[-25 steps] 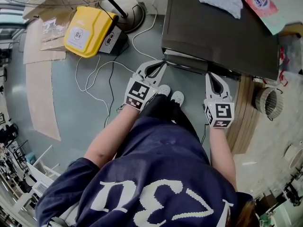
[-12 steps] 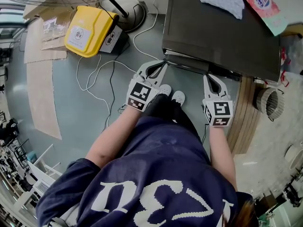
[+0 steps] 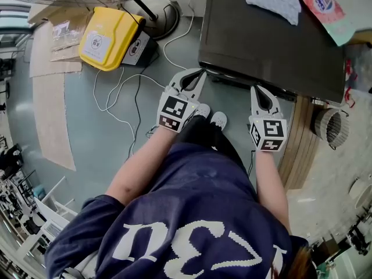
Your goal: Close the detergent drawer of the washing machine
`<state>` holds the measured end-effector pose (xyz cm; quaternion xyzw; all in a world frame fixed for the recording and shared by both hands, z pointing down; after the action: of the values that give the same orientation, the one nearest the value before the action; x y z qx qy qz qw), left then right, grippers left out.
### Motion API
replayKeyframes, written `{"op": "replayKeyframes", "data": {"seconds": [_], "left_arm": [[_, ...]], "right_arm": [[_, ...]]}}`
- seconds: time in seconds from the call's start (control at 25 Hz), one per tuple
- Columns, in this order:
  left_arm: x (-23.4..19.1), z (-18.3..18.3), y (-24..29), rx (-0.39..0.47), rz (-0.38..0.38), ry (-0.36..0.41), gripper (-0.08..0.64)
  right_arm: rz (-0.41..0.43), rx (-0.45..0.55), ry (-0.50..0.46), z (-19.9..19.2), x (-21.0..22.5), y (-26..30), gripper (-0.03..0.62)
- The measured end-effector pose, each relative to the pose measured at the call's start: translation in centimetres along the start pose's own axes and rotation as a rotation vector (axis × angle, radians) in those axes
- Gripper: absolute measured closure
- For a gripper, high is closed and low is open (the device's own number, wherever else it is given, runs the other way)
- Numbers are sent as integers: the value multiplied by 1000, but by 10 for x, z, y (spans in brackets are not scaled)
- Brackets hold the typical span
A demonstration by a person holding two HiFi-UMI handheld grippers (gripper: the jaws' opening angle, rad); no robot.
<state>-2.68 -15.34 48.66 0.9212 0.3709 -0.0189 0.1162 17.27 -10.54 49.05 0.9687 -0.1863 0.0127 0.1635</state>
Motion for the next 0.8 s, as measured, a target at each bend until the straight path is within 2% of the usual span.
{"op": "replayKeyframes", "data": {"seconds": [0.8], "left_arm": [[-2,-1,5,3,20,-14,541]], "right_arm": [[-16,7,25,-3,-1,7,577]]}}
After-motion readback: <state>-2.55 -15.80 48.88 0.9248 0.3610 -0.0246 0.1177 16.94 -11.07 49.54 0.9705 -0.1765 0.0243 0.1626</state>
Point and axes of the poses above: the fingertips, and each gripper's own axes: y forward along the fingers, x to its right, z out of its top, the point moved 5 cm from there along -y, backward along the fingers, and after that the axes turned 15 degrees about x, right-handed, at the moved point
